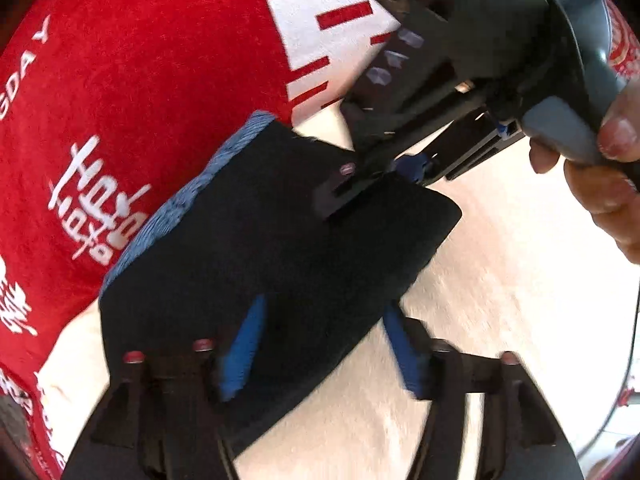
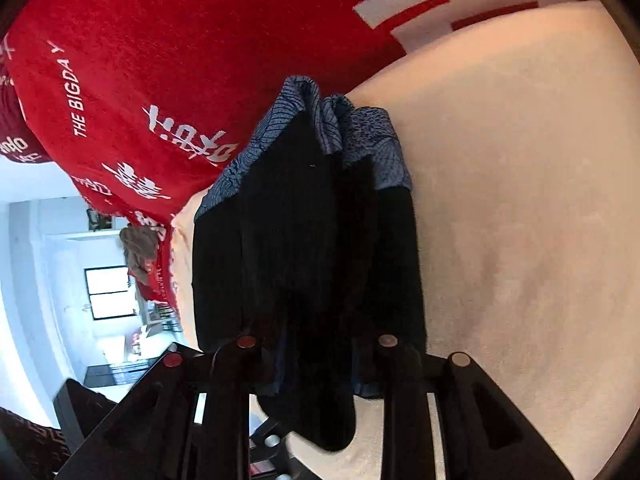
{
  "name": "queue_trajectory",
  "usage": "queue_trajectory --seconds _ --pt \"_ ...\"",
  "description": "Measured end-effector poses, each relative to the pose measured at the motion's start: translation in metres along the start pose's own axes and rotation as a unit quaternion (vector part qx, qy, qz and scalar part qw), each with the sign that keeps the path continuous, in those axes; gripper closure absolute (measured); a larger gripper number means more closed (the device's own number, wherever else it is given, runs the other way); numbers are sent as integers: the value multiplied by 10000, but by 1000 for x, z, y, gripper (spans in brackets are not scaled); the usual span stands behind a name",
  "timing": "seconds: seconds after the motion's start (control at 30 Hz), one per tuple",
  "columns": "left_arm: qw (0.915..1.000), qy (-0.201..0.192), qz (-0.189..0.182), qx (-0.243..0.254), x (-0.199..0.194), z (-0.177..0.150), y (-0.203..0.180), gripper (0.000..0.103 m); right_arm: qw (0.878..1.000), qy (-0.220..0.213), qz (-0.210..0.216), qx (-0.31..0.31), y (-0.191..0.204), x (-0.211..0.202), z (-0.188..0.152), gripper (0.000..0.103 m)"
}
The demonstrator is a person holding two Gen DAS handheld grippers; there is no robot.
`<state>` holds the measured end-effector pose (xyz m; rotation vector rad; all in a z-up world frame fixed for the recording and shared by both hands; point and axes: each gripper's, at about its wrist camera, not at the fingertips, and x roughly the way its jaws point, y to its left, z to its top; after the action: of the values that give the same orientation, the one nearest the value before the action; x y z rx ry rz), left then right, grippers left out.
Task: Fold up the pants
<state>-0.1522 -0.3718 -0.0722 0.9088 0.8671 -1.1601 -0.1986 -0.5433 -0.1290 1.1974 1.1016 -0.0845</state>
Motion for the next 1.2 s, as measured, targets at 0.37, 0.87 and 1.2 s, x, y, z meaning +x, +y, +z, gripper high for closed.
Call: queue_trajectory --seconds 0.37,0.87,1.2 --pt "9844 39 418 -1709 -11 -5 148 38 9896 -816 -1052 -544 37 -37 1 70" --pt "9463 418 -105 -3203 66 -37 214 32 9859 -595 -1538 -293 27 22 60 91" --pt "9562 501 -310 -2867 13 -59 187 32 9784 -820 -1812 -561 63 -1 -25 81"
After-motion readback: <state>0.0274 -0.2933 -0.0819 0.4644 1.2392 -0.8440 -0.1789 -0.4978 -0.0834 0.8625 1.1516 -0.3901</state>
